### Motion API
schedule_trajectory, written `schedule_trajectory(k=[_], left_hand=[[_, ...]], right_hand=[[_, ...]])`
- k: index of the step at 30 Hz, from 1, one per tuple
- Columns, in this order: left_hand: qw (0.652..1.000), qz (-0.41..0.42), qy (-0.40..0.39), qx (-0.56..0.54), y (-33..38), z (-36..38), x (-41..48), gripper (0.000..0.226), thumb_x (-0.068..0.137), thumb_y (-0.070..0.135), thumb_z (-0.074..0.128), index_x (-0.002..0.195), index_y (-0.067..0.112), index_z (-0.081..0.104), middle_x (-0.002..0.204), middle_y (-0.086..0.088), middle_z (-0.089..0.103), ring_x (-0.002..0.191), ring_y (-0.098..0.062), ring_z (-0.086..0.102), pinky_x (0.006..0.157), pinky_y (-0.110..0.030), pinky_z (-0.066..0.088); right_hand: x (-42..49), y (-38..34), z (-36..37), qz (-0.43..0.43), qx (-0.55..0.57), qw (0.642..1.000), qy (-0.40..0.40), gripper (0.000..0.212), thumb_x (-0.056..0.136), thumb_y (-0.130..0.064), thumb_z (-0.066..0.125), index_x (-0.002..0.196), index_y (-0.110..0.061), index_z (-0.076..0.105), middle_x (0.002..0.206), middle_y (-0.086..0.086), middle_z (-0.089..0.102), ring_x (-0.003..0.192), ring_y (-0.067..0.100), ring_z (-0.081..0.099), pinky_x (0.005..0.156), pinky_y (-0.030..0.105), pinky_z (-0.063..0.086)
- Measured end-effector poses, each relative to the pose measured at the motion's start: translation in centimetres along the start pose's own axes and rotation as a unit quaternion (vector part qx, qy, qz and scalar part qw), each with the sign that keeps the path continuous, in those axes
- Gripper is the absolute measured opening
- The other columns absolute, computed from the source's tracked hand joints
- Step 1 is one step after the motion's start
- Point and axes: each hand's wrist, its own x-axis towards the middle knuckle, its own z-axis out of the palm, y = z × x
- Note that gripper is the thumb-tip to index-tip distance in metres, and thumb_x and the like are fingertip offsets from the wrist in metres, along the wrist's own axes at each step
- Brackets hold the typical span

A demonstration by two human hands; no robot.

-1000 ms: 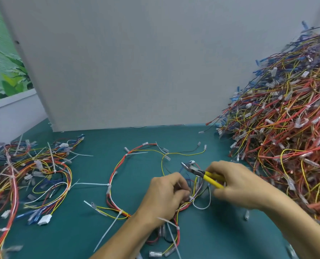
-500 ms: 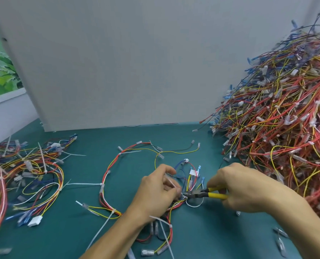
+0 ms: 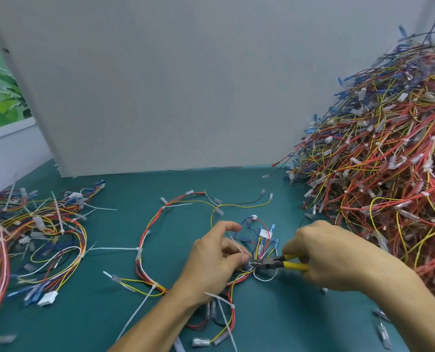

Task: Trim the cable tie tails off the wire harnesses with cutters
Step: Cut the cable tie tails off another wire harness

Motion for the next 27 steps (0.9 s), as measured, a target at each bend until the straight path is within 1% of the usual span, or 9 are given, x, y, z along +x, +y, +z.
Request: schedule_trajectory(k=[4,7,11,15,18,22,25,27], left_hand=[[1.0,0.002,-0.003,0.0,0.02,0.01,0.07,0.046,0.079,-0.004,0.068,0.104,0.03,0.051,0.077,0.003,0.074,0.075,-0.018,0.07,0.084,-0.041,0.055],[1.0,0.003,-0.004,0.0,0.03,0.02,0.07,0.046,0.079,-0.004,0.068,0.105,0.03,0.051,0.078,0.003,0.074,0.075,-0.017,0.07,0.084,-0.042,0.055],[1.0,0.004,-0.002,-0.003,0.03,0.01,0.02,0.045,0.079,-0.004,0.069,0.104,0.029,0.051,0.077,0.003,0.074,0.074,-0.016,0.069,0.083,-0.041,0.055],[1.0,0.005,-0.001,-0.004,0.07,0.02,0.06,0.045,0.078,-0.003,0.069,0.103,0.03,0.051,0.076,0.004,0.074,0.072,-0.015,0.069,0.081,-0.039,0.056],[1.0,0.008,-0.002,0.001,0.08,0.04,0.05,0.044,0.078,-0.002,0.07,0.102,0.03,0.052,0.076,0.005,0.074,0.071,-0.013,0.069,0.08,-0.036,0.056],[1.0,0.012,0.001,0.004,0.02,0.01,0.09,0.044,0.077,-0.001,0.071,0.101,0.031,0.052,0.076,0.006,0.074,0.07,-0.011,0.069,0.08,-0.035,0.056],[1.0,0.012,-0.001,0.003,0.01,0.03,0.11,0.044,0.078,-0.001,0.071,0.101,0.03,0.052,0.075,0.007,0.074,0.07,-0.011,0.069,0.08,-0.036,0.056],[1.0,0.011,-0.001,0.002,0.03,0.01,0.09,0.044,0.078,-0.001,0.071,0.101,0.031,0.052,0.076,0.007,0.074,0.071,-0.012,0.069,0.08,-0.037,0.056]], right_hand=[[-0.07,-0.18,-0.04,0.006,-0.004,1.0,-0.001,0.025,0.074,-0.021,0.057,0.096,-0.032,0.061,0.09,0.0,0.057,0.088,0.026,0.058,0.071,0.038,0.054],[-0.09,-0.32,0.01,0.005,-0.008,1.0,0.007,0.02,0.074,-0.021,0.057,0.09,-0.033,0.058,0.089,-0.002,0.055,0.088,0.025,0.057,0.071,0.037,0.053],[-0.25,-0.42,-0.08,0.006,-0.011,1.0,0.011,0.021,0.075,-0.023,0.056,0.095,-0.029,0.059,0.089,-0.002,0.055,0.089,0.025,0.057,0.072,0.037,0.053],[-0.27,-0.67,-0.05,0.003,-0.021,1.0,0.013,0.018,0.075,-0.022,0.055,0.092,-0.026,0.058,0.089,-0.002,0.053,0.088,0.025,0.057,0.068,0.036,0.052],[-0.16,-0.82,-0.02,0.002,-0.029,0.999,0.014,0.016,0.078,-0.024,0.055,0.093,-0.028,0.058,0.085,-0.003,0.05,0.088,0.026,0.057,0.065,0.033,0.048],[-0.09,-0.91,-0.01,-0.006,-0.045,0.999,0.025,0.007,0.076,-0.022,0.053,0.082,-0.026,0.053,0.073,-0.005,0.046,0.083,0.026,0.057,0.057,0.03,0.041],[-0.1,-0.94,0.02,-0.007,-0.051,0.998,0.031,0.005,0.075,-0.02,0.053,0.075,-0.024,0.05,0.07,-0.004,0.045,0.081,0.027,0.057,0.054,0.03,0.038],[-0.11,-0.93,0.07,-0.006,-0.052,0.998,0.032,0.012,0.075,-0.02,0.053,0.066,-0.024,0.046,0.069,-0.004,0.044,0.078,0.027,0.056,0.052,0.029,0.036]])
